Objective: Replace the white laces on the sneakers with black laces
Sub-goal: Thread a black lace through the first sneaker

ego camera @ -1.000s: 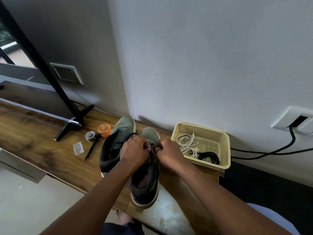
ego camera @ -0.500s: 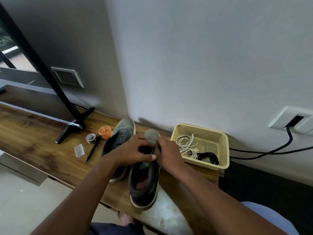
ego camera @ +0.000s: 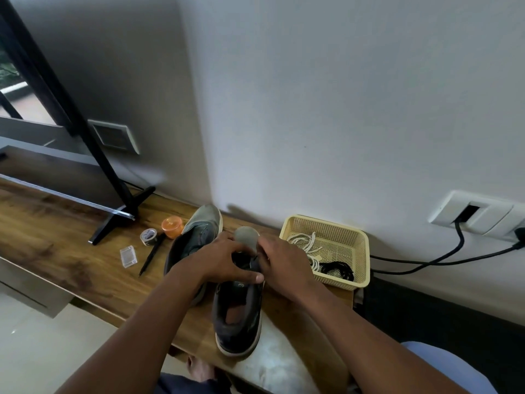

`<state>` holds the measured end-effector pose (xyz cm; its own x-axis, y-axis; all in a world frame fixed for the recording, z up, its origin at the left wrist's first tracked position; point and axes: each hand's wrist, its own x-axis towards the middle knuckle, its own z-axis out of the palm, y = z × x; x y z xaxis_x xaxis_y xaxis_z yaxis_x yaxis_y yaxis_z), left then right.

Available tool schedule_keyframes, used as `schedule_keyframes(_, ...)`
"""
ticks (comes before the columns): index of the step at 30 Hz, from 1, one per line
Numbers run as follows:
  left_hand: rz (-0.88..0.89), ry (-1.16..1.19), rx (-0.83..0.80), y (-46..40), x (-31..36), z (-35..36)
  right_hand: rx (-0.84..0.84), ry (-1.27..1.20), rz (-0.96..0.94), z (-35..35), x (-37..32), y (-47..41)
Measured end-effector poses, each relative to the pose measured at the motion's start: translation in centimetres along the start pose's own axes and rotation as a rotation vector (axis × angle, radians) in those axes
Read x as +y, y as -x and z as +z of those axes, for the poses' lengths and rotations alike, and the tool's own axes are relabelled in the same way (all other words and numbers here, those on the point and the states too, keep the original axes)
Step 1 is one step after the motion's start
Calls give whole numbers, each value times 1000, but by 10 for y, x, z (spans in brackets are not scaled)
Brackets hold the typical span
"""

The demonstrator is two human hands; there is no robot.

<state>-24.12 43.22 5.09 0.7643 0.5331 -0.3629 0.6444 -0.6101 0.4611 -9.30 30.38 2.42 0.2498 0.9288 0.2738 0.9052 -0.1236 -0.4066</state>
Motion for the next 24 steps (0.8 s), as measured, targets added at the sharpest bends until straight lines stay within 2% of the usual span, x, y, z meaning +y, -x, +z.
schedule_keyframes(4, -20, -61, 30, 2, 2, 0, 174, -121, 40, -11, -4, -2)
schedule_keyframes(7, -45, -124, 32, 4, 5, -1, 287, -310, 132, -27, -8, -9)
schedule_keyframes(9, -90, -106, 21, 5, 5, -1, 358, -568, 220, -42, -16, -16)
schedule_keyframes(11, -129, -88, 4, 6, 5, 0, 433, -954, 348, -60, -22, -26)
schedule_keyframes(13, -144, -99, -7, 7, 7, 0, 395, -1252, 466, -76, -21, -34)
schedule_keyframes(14, -146, -99, -6, 7, 8, 0, 319, -1274, 507, -81, -17, -35)
schedule_keyframes(15, -147, -100, -1, 8, 9, 1, 212, -1186, 523, -83, -13, -35)
schedule_keyframes(16, -143, -108, 6, 9, 10, 1, 92, -991, 505, -82, -10, -33)
schedule_keyframes(18, -134, -130, 10, 9, 10, 3, -124, -476, 347, -71, -6, -25)
schedule_keyframes(20, -126, -142, 17, 9, 10, 4, -311, -85, 167, -56, -10, -15)
schedule_keyframes(22, -123, -149, 22, 8, 8, 4, -394, 139, 94, -44, -14, -9)
schedule_keyframes(24, -128, -124, 8, 7, 8, 4, -400, 176, 118, -40, -15, -9)
